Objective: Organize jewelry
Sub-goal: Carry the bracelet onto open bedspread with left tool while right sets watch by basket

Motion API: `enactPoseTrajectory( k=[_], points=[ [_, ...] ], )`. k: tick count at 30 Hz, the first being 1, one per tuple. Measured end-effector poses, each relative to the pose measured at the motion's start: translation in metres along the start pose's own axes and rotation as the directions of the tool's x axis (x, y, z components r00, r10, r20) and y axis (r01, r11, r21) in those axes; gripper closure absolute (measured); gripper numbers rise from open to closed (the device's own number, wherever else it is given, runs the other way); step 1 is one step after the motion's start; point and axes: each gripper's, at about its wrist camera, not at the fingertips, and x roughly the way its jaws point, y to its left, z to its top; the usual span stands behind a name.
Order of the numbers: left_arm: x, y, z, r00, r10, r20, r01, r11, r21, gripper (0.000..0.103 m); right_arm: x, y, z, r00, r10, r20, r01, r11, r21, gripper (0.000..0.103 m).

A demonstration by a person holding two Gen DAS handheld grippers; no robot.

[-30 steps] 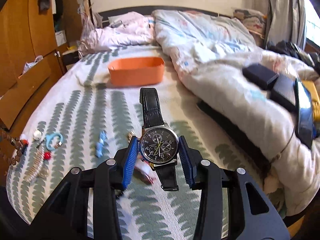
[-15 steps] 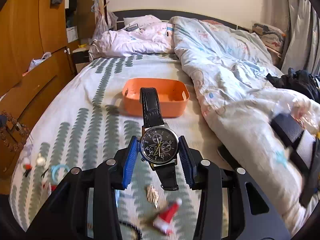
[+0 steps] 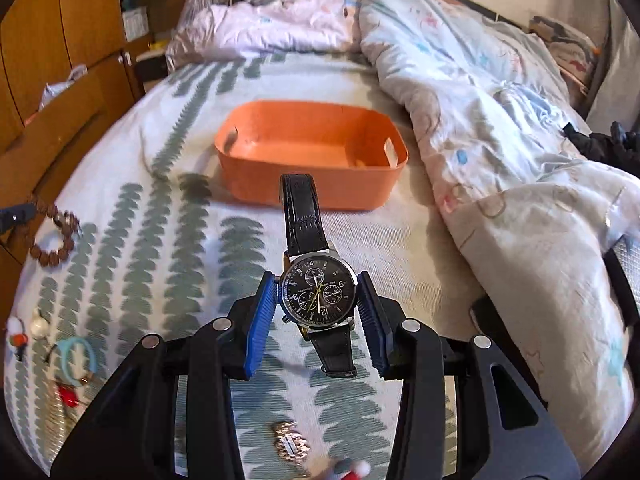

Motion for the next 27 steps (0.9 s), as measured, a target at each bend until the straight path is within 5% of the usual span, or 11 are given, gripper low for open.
enactPoseTrajectory(
  k=[7, 8, 11, 18, 24, 27],
  points=[
    [0.023, 0.016, 0.002, 1.0, 0.023, -0.019, -0.023, 1.0, -0.018, 0.082, 0.029, -0.011, 0.005, 0.999, -0.019, -0.051, 0.02, 1.0, 0.014, 0.061],
    [0.023, 0.018, 0.002, 1.0, 0.017, -0.022, -0.018, 1.0, -0.024, 0.079, 0.034, -0.01, 0.007, 0.998, -0.026, -0.051, 0.027, 1.0, 0.012, 0.061],
    [0.022, 0.021, 0.004, 1.0, 0.019, -0.005, -0.019, 1.0, -0.024, 0.042, 0.044, -0.005, 0.013, 0.997, -0.051, -0.05, 0.05, 0.999, -0.014, 0.06],
    [0.026, 0.023, 0.006, 0.998, 0.066, 0.005, -0.066, 0.998, -0.024, 0.037, 0.055, -0.004, 0.013, 0.997, -0.049, -0.062, 0.047, 0.999, -0.026, 0.058],
    [0.026, 0.031, 0.0, 0.998, 0.044, -0.037, -0.047, 0.996, -0.077, 0.037, 0.04, -0.023, 0.011, 0.998, -0.067, 0.004, 0.067, 0.998, 0.019, 0.022],
    [0.014, 0.027, -0.004, 0.999, 0.033, -0.027, -0.035, 0.996, -0.08, 0.033, 0.027, -0.031, 0.01, 0.999, -0.044, 0.03, 0.042, 0.998, 0.048, 0.021]
  ],
)
